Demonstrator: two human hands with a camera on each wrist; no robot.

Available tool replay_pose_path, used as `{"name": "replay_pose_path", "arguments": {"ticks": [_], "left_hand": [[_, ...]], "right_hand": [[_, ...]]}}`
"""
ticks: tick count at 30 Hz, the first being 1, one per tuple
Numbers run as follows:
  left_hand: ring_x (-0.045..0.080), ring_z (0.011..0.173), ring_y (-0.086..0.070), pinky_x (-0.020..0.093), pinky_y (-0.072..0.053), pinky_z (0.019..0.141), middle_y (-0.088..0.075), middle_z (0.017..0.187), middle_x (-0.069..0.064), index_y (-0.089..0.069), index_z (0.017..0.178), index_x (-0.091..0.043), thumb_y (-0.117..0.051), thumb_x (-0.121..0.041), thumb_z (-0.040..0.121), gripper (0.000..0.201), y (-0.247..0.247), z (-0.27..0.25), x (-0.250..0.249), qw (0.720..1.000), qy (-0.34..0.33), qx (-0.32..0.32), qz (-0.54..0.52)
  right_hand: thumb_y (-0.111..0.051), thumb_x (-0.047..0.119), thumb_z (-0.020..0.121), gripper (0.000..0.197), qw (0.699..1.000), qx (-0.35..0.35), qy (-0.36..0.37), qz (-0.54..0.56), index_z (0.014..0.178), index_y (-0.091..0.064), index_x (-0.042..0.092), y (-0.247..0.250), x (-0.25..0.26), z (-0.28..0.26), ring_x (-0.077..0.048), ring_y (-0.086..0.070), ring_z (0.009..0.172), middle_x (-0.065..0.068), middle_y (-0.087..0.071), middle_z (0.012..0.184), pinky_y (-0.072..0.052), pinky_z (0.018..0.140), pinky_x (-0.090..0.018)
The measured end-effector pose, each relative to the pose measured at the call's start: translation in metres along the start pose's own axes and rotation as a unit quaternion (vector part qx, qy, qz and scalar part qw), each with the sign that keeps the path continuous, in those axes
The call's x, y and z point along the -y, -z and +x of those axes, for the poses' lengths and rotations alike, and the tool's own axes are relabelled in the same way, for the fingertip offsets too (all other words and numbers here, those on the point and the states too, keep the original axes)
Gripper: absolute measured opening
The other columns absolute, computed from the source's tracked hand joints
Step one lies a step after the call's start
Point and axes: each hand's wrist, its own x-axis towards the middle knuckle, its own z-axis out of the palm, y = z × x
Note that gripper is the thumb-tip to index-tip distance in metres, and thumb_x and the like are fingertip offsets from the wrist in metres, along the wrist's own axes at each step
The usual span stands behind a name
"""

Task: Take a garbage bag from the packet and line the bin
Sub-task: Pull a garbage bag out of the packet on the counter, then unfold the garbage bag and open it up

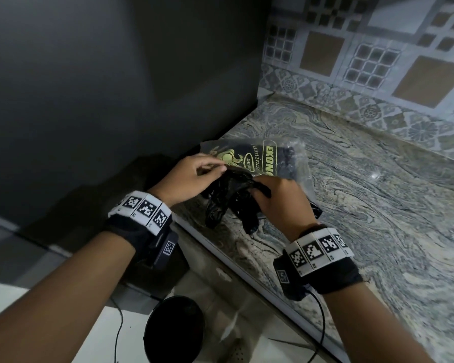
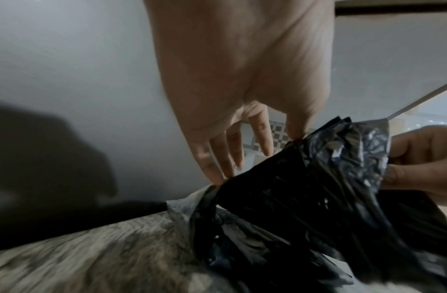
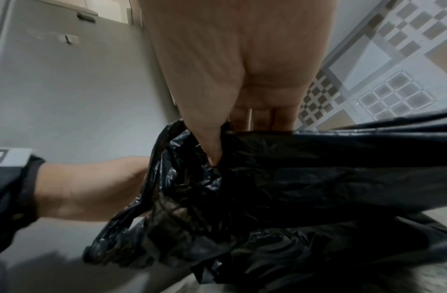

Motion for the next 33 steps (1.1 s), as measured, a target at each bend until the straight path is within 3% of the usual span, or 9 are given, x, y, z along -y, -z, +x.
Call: {"name": "replay_pose_path", "arguments": {"ticks": [4, 11, 14, 19, 21, 25, 28, 31, 33], "left_hand": [[0.001, 0.121, -0.052, 0.029, -0.040, 0.108, -0.060, 0.126, -0.012, -0.061, 0.124, -0.029, -0.056, -0.048, 0.088, 0.041, 0.004, -0.044, 0.005, 0.998, 0.045, -0.027, -0.036], [0.004, 0.128, -0.045, 0.035, -0.040, 0.109, -0.048, 0.141, -0.009, -0.039, 0.139, -0.043, -0.048, -0.054, 0.089, 0.052, 0.004, -0.127, 0.001, 0.988, 0.076, -0.023, -0.134], [0.005, 0.130, -0.044, 0.039, -0.039, 0.110, -0.042, 0.145, -0.011, -0.033, 0.140, -0.046, -0.048, -0.066, 0.083, 0.061, 0.008, -0.167, 0.002, 0.982, 0.100, -0.050, -0.152], [0.015, 0.098, -0.068, 0.035, -0.058, 0.079, -0.060, 0.126, -0.005, -0.026, 0.139, -0.049, -0.038, -0.075, 0.080, 0.066, 0.014, -0.237, 0.003, 0.970, 0.171, -0.071, -0.158], [0.022, 0.081, -0.073, 0.045, -0.060, 0.076, -0.069, 0.108, 0.002, -0.022, 0.139, -0.049, -0.036, -0.077, 0.079, 0.068, 0.014, -0.257, 0.003, 0.957, 0.219, -0.060, -0.181], [0.038, 0.091, -0.071, 0.051, -0.058, 0.079, -0.070, 0.107, 0.022, -0.028, 0.141, -0.043, -0.046, -0.085, 0.064, 0.089, 0.016, -0.297, 0.019, 0.888, 0.283, -0.029, -0.362], [0.040, 0.097, -0.069, 0.052, -0.057, 0.082, -0.064, 0.121, 0.025, -0.042, 0.137, -0.031, -0.049, -0.074, 0.076, 0.075, 0.017, -0.325, 0.023, 0.847, 0.274, -0.053, -0.452], [0.038, 0.096, -0.069, 0.045, -0.061, 0.075, -0.069, 0.112, 0.023, -0.058, 0.124, -0.014, -0.046, -0.053, 0.092, 0.052, 0.020, -0.344, 0.023, 0.833, 0.258, -0.115, -0.475], [0.037, 0.085, -0.069, 0.041, -0.061, 0.066, -0.070, 0.099, 0.024, -0.059, 0.110, -0.007, -0.052, -0.039, 0.094, 0.036, 0.022, -0.352, 0.024, 0.820, 0.259, -0.178, -0.478]], "right_hand": [[-0.061, 0.021, 0.089, 0.022, 1.000, -0.014, 0.005, 0.006, 0.108, -0.071, 0.016, 0.005, 0.017, -0.011, -0.033, -0.068, 0.079, -0.012, -0.075, 0.087, -0.055, 0.066, -0.038], [-0.057, 0.018, 0.088, 0.012, 0.999, -0.019, 0.031, 0.003, 0.091, -0.069, 0.015, 0.013, 0.069, -0.047, -0.025, -0.058, 0.060, -0.005, -0.064, 0.067, -0.036, 0.047, -0.025], [-0.056, 0.015, 0.086, 0.014, 0.999, -0.008, 0.027, 0.041, 0.091, -0.069, 0.014, 0.011, 0.096, -0.066, -0.024, -0.058, 0.059, -0.006, -0.065, 0.068, -0.041, 0.050, -0.028], [-0.056, 0.012, 0.086, 0.013, 0.996, 0.011, 0.042, 0.080, 0.085, -0.068, 0.009, -0.012, 0.138, -0.095, -0.025, -0.062, 0.065, -0.009, -0.068, 0.072, -0.050, 0.058, -0.036], [-0.056, 0.013, 0.086, 0.011, 0.995, 0.022, 0.042, 0.092, 0.082, -0.066, 0.013, -0.026, 0.152, -0.105, -0.023, -0.061, 0.066, -0.007, -0.067, 0.072, -0.048, 0.059, -0.034], [-0.055, 0.019, 0.089, 0.014, 0.991, 0.057, 0.026, 0.117, 0.096, -0.068, 0.016, -0.054, 0.181, -0.132, -0.021, -0.063, 0.078, -0.004, -0.071, 0.086, -0.044, 0.064, -0.028], [-0.054, 0.022, 0.092, 0.016, 0.988, 0.066, 0.019, 0.136, 0.102, -0.066, 0.016, -0.070, 0.198, -0.152, -0.019, -0.064, 0.086, -0.002, -0.071, 0.094, -0.043, 0.068, -0.024], [-0.052, 0.021, 0.095, 0.010, 0.984, 0.095, 0.018, 0.151, 0.097, -0.059, 0.014, -0.083, 0.210, -0.168, -0.008, -0.056, 0.073, 0.006, -0.061, 0.082, -0.037, 0.057, -0.006], [-0.052, 0.023, 0.094, 0.006, 0.982, 0.107, 0.011, 0.157, 0.095, -0.056, 0.017, -0.092, 0.213, -0.177, -0.002, -0.049, 0.066, 0.012, -0.054, 0.076, -0.036, 0.055, -0.008]]}}
